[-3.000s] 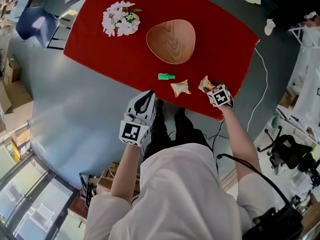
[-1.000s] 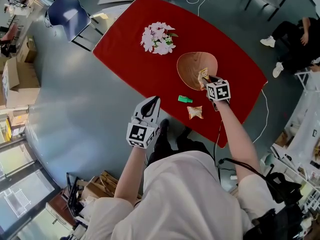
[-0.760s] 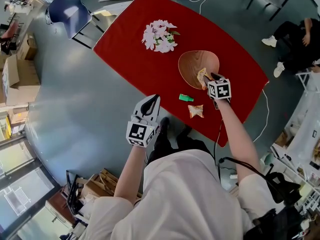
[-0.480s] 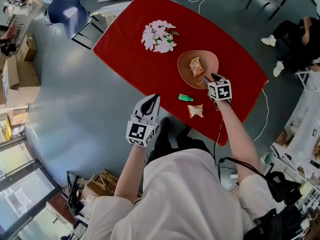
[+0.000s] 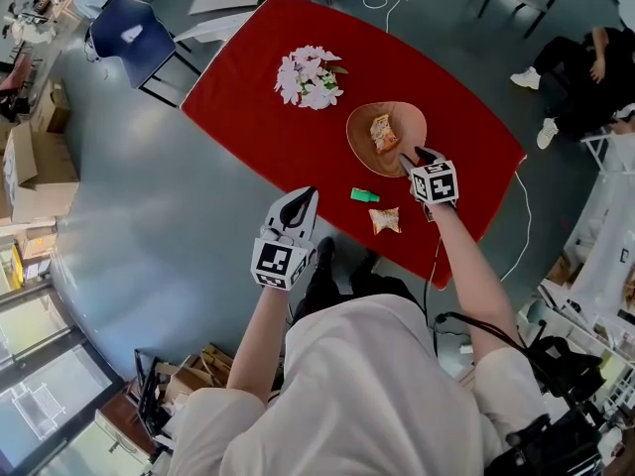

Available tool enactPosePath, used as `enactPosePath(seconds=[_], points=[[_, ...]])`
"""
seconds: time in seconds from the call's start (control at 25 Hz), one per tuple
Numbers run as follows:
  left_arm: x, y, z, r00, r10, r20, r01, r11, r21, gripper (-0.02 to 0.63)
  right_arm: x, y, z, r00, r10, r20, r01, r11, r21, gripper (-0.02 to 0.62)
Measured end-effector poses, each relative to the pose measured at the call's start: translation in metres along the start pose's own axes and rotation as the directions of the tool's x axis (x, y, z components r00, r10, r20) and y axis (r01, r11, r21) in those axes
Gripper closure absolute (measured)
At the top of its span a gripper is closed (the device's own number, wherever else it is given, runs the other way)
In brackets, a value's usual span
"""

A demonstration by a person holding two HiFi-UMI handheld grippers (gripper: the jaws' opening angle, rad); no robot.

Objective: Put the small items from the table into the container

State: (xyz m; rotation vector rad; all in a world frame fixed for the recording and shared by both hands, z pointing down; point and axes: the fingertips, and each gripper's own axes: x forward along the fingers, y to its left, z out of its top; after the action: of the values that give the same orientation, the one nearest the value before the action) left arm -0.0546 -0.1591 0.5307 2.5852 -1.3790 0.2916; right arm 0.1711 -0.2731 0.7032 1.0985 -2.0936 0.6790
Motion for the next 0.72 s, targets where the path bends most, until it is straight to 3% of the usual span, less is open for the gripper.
enactPosePath(seconds=[0.24, 0.72], points=[[0.001, -0.01, 0.012, 0.998, -0.036, 0.055, 0.036, 0.999, -0.008, 0.6, -0.013, 0.006, 0.001, 1.0, 0.0, 0.017, 0.0, 1.0, -0.016, 0.419], [0.004, -0.016, 0.014, 0.998, -0.031, 0.05, 0.031, 1.0, -0.005, 0.6, -0.026, 0.008, -0.005, 1.0, -0.002, 0.016, 0.003, 1.0, -0.027, 0.419]])
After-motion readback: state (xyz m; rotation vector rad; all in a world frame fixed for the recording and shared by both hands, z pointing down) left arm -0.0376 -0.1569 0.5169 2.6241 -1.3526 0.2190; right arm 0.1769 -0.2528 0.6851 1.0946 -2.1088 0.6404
